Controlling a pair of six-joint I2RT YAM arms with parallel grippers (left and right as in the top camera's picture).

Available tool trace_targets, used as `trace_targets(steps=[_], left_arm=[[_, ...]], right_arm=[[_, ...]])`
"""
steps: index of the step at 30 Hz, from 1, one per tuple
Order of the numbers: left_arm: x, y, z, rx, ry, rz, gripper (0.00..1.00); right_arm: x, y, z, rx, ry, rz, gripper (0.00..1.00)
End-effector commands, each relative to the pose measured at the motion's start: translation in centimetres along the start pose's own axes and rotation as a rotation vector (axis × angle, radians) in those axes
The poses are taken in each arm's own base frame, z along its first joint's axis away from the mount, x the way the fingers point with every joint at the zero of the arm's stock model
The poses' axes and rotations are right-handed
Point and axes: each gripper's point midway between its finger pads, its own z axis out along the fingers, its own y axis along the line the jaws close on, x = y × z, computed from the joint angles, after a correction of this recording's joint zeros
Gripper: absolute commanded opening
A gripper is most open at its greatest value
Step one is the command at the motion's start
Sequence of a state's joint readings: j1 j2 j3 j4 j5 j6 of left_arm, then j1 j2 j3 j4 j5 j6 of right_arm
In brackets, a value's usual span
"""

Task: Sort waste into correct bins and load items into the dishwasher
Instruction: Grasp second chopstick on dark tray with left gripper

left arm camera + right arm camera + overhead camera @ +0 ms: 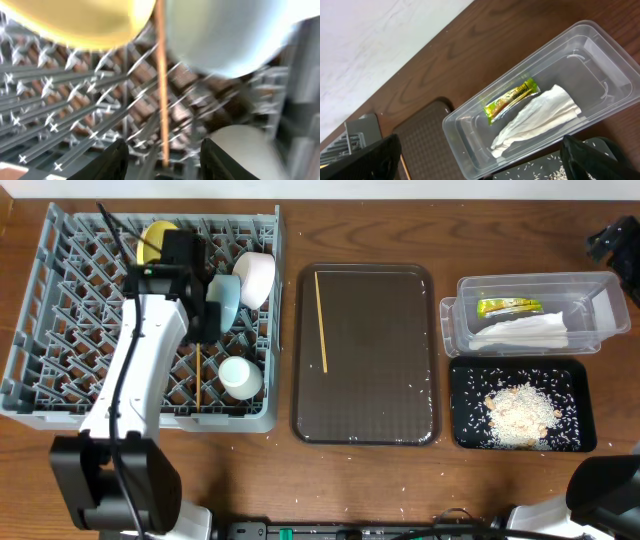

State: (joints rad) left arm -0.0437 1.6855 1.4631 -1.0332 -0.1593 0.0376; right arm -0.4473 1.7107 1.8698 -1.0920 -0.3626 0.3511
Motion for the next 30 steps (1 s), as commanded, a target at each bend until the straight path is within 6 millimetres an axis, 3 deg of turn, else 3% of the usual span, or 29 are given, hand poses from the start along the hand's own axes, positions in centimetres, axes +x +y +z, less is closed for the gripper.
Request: trace_targets(steps=[1, 4, 6, 9, 10, 13, 19, 24, 30], left_arm=[[-2.9, -6.6, -6.9, 0.261, -0.209, 0.013, 0.47], [-3.4, -13.3, -9.3, 0.480, -0.252, 0.016, 0.47], [-3.5, -16.6, -9.3, 0.516, -0.268, 0.015, 0.47], [-2.8, -20.1, -6.8, 0.464, -0.216, 0.011, 0.47], [-1.9, -21.9, -5.3, 0.464, -0.163, 0.032, 0.47], [0.3, -24.9, -1.9, 0.460, -0.007, 0.086, 0.47], [1.9, -26.5, 3.3, 0.406, 0.194, 0.104, 0.48], [2.8, -26.6, 7.0, 0.336, 0.256, 0.100, 0.48], [2.7, -26.2, 7.7, 0.303, 0.252, 0.095, 0.47]], right_arm=[[-0.2, 0.6, -0.6, -0.006, -0.016, -0.028, 0.99], [-0.2, 0.6, -0.6, -0.006, -0.016, -0.028, 0.99], [-0.2, 0.6, -0.6, -0.006, -0.016, -0.028, 0.99], [-0.2, 0.6, -0.6, -0.006, -0.016, -0.028, 0.99], [-0.2, 0.6, -0.6, -0.006, -0.016, -0.028, 0.99], [-0.2, 0.6, -0.6, -0.007, -0.016, -0.028, 0.99], [-0.2, 0.6, -0.6, -0.006, -0.016, -0.028, 0.99], [-0.2, 0.6, -0.6, -0.006, -0.016, -0.028, 0.99], [-0.2, 0.6, -0.6, -0.006, -0.016, -0.028, 0.99]])
